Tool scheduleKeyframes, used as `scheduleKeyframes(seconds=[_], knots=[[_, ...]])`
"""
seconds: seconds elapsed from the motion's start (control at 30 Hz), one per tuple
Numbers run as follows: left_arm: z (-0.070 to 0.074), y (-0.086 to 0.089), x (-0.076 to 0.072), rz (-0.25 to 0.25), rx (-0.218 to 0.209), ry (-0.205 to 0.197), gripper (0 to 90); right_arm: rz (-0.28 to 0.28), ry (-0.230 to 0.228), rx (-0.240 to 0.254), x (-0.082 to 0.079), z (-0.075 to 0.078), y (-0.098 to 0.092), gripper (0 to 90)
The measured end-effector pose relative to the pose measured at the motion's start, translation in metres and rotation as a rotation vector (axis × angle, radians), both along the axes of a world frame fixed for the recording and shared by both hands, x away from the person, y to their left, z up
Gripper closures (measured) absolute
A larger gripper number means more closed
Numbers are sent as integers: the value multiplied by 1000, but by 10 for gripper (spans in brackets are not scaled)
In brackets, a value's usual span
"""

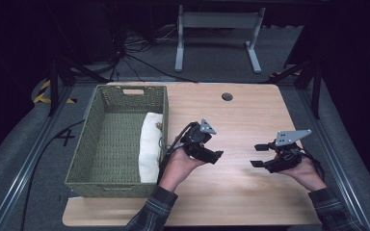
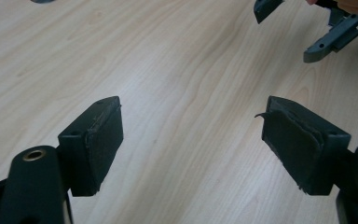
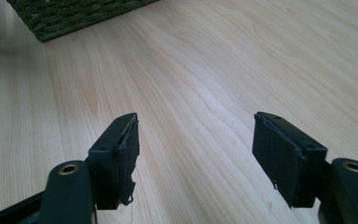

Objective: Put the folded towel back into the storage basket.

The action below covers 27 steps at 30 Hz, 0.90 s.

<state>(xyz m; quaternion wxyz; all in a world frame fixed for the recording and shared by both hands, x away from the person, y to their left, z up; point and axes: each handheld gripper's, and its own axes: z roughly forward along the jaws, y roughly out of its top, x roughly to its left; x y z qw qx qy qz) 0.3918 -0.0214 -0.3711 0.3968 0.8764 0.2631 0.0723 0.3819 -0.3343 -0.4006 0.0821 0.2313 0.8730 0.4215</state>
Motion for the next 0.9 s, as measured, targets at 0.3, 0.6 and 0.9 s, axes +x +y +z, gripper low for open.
scheduleKeyframes(seconds=[0.3, 0.6, 0.9], knots=[[-36, -15, -16, -30, 13, 22, 203, -43, 15, -29, -10, -20, -14, 284], [-65, -16, -23, -14, 8, 18, 188, -82, 20, -38, -22, -35, -25, 263], [-84, -16, -29, -18, 75, 15, 165, -104, 17, -78, -33, -51, -32, 239]])
